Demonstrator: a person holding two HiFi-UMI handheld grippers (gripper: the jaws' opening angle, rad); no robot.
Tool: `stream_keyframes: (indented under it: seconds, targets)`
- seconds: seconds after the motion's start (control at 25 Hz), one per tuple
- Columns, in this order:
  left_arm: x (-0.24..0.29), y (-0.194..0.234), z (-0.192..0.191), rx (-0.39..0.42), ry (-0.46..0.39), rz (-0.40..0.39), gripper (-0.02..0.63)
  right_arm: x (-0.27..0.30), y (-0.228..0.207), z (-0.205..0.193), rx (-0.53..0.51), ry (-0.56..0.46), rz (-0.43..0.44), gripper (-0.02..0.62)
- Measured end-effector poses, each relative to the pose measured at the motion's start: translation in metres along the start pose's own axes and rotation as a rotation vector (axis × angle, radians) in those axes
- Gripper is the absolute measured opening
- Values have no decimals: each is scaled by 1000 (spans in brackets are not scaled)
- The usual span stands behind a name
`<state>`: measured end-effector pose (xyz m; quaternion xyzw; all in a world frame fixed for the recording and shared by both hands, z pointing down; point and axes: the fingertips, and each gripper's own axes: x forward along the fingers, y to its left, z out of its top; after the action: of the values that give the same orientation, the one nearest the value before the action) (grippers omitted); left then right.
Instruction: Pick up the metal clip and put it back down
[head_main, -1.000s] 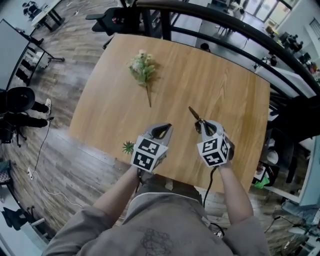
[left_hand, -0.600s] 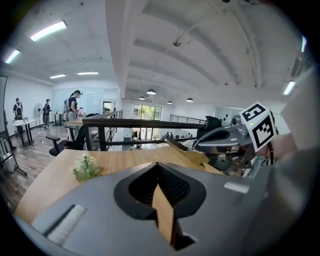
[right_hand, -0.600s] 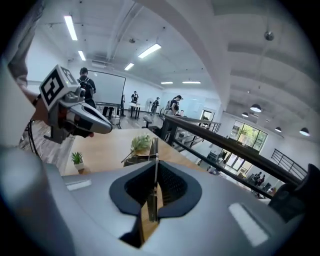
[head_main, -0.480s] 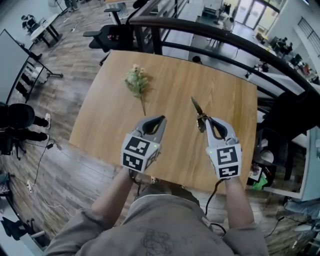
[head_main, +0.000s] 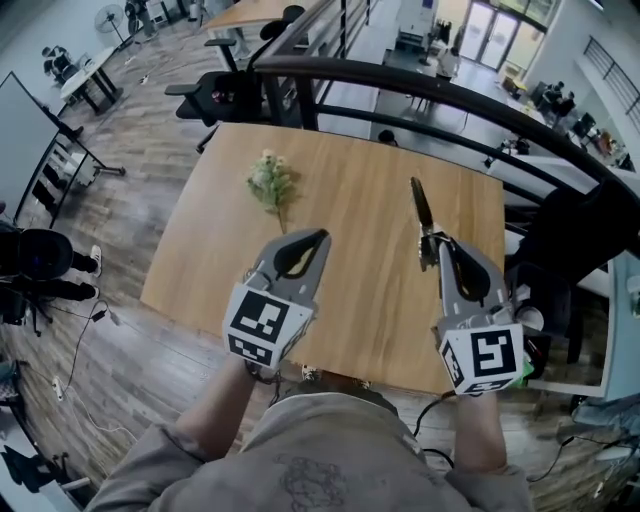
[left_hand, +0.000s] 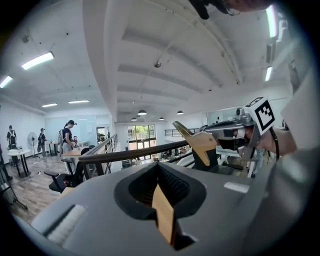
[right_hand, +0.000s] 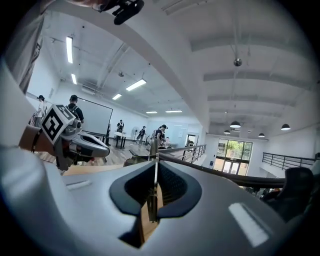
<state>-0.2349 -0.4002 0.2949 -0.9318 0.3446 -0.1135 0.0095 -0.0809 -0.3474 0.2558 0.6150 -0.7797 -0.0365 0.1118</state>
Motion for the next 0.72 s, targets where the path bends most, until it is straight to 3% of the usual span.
stream_keyframes:
  seconds: [0.28, 0.56, 0.72]
  targets:
    - [-16, -2, 28, 47, -51, -9, 2, -32, -4, 21, 27, -48, -45, 12]
    - [-33, -3, 23, 39, -46, -13, 2, -47, 9, 6, 73, -21, -28, 12]
    - [-38, -8, 11, 28, -26, -21, 2, -50, 19, -13, 153, 18, 4, 12]
